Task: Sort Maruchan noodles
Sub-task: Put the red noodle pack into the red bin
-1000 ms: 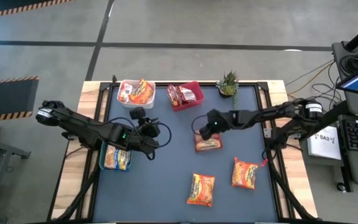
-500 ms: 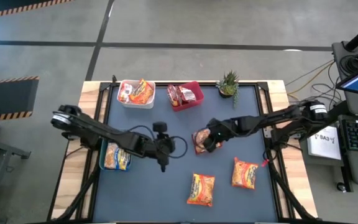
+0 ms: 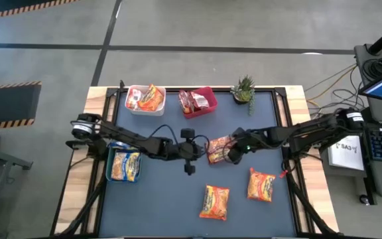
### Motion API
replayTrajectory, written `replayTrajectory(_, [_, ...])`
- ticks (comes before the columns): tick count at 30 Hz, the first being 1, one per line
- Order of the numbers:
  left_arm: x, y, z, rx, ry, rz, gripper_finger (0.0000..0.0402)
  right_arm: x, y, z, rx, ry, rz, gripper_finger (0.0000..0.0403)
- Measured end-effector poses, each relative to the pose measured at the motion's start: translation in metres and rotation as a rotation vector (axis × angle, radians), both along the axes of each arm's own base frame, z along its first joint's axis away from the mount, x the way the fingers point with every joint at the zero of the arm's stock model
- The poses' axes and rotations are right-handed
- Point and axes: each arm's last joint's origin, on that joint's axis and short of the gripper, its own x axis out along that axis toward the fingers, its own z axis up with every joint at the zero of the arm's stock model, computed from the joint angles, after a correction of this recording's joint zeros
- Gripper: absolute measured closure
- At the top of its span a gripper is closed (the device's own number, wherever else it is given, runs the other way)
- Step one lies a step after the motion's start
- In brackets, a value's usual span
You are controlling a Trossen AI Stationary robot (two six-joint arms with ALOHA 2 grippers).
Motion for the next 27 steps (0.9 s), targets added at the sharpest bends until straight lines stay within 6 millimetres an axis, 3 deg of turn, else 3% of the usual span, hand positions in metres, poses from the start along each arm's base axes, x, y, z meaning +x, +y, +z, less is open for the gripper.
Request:
replayTrajectory(11, [0.028,0.008,-0.031,-0.066,-0.157,-0.031,0.0364,-0.022,-0.004,0.002,-0.044,-0.109,-0.042,0.0394])
replayTrajectory(18, [0.033,0.010,-0.058,-0.077,-0.126,-0.015,0.0364,-0.025,-0.006,0.009,-0.034,-0.150,-0.098,0.0384])
replayTrajectory(22, [0.034,0.012,-0.067,-0.092,-0.113,0.003,0.0364,-0.026,-0.007,0.006,-0.001,-0.132,-0.138,0.0346])
replayTrajectory(27, [0.035,0.015,-0.072,-0.094,-0.103,0.013,0.0364,-0.026,-0.007,0.003,0.050,-0.112,-0.190,0.0265])
